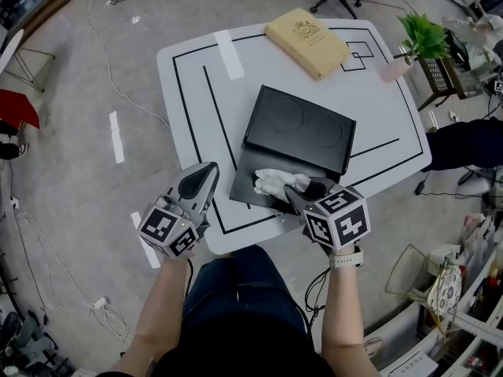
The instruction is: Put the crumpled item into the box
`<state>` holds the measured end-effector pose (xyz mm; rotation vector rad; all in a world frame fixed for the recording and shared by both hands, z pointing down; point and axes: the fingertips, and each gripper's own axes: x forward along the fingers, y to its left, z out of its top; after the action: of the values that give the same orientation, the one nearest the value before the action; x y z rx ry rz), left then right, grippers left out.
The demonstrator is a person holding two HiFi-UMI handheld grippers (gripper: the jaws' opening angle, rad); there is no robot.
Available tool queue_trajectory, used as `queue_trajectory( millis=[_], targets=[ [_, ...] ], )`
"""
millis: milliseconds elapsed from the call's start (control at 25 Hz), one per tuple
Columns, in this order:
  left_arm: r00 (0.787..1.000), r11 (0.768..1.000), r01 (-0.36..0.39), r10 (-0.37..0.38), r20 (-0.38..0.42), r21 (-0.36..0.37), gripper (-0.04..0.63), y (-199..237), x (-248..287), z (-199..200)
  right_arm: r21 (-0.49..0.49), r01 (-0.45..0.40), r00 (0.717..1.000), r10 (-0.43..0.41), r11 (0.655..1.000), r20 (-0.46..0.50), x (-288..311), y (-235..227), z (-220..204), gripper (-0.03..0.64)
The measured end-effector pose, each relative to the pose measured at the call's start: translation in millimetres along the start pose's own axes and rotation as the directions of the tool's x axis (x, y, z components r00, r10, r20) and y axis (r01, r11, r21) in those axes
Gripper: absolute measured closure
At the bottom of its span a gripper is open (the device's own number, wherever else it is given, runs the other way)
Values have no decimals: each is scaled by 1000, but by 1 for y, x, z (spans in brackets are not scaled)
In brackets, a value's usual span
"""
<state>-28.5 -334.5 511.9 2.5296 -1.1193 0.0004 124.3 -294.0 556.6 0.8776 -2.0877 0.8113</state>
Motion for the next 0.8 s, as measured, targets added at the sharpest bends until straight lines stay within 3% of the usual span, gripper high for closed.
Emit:
queue_trajectory(
  millis=[320,440,800],
  targets=[
    [1000,1000,-1,0,-3,-11,595,2,0,-4,-34,110,994,-109,993,23,2,-14,1,437],
    [1000,1000,-6,6,-4,-18,595,3,-3,-7,-29,134,990,-133,991,55,-2,-16,4,436],
    [1000,999,-4,4,-5,-37,595,1,-3,-11,-36,114,993,-113,993,39,1,-12,1,396]
  ],
)
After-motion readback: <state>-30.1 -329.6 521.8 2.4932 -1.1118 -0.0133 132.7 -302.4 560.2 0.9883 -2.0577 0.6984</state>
